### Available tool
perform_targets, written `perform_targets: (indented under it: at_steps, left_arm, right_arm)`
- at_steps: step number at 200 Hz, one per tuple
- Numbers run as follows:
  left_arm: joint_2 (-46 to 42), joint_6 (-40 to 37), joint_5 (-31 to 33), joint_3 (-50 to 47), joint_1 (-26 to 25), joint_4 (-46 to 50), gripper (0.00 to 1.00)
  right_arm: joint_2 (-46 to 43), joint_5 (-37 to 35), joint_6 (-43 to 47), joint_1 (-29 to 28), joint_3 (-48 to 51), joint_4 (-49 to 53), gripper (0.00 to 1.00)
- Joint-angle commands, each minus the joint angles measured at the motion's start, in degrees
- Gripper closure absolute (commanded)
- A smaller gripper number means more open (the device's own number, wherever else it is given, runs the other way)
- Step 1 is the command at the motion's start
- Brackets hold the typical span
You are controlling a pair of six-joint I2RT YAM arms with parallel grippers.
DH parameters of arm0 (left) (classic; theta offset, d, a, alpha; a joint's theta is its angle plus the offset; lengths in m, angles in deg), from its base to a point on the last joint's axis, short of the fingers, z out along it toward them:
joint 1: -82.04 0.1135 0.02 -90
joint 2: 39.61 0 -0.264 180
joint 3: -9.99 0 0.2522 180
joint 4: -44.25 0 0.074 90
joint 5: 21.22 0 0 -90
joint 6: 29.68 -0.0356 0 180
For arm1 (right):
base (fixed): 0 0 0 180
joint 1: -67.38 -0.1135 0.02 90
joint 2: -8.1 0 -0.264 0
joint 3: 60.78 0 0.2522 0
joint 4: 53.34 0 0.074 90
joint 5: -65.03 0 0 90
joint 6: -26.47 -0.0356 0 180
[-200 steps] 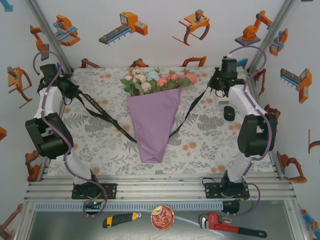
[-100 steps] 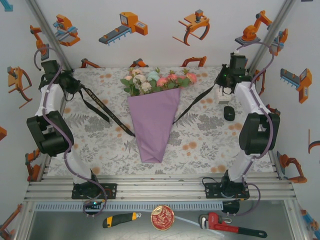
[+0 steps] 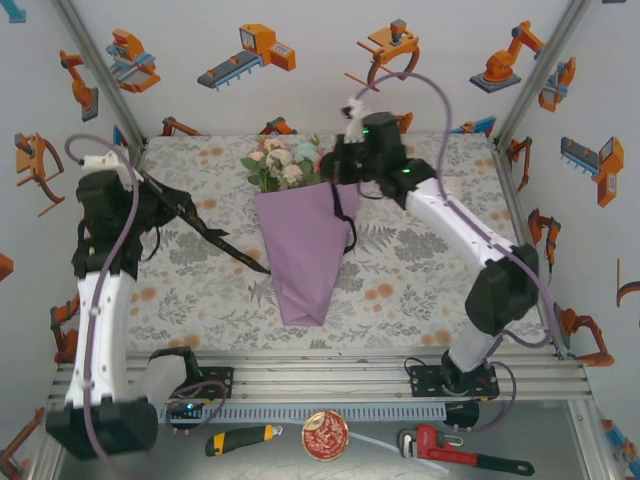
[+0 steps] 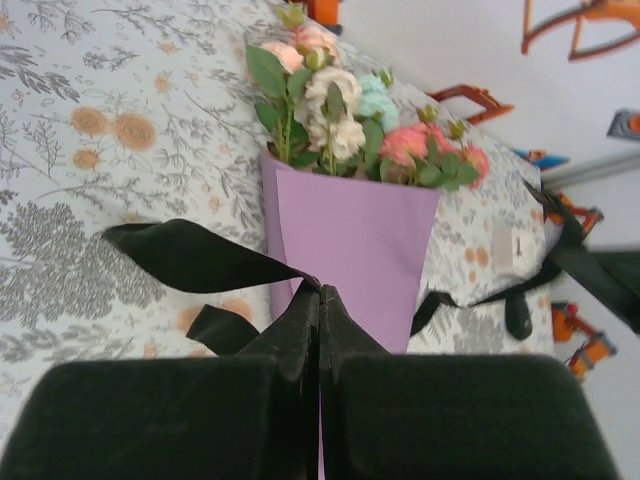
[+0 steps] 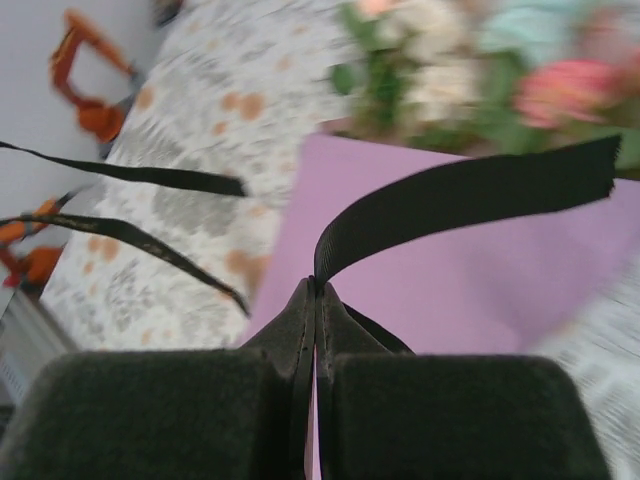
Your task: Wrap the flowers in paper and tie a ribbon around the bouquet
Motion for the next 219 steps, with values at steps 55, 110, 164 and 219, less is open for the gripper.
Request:
perform_targets:
  at_steps: [55, 110, 164, 219]
  left_arm:
    - [-16.6, -1.8, -1.9, -11.6, -2.3, 9.1, 1.0]
    - [-11.0, -7.2, -7.3, -8.4, -3.7, 8.9, 1.0]
    - [11.9, -9.4, -4.3, 3.8, -16.1, -5.9, 1.0]
    - [40.6, -8.4, -2.0, 19.3, -39.5, -15.5, 0.87]
  right_arm:
    - [26.2, 6.0, -1.9, -13.4, -28.4, 8.5, 0.44]
    - [16.1, 4.8, 0.0, -8.8, -20.5, 7.8, 0.41]
    - [-4.0, -12.0, -0.8, -2.5, 1.0, 7.3, 0.41]
    - [-19.3, -25.3, -4.7, 3.0, 18.3, 10.8, 0.44]
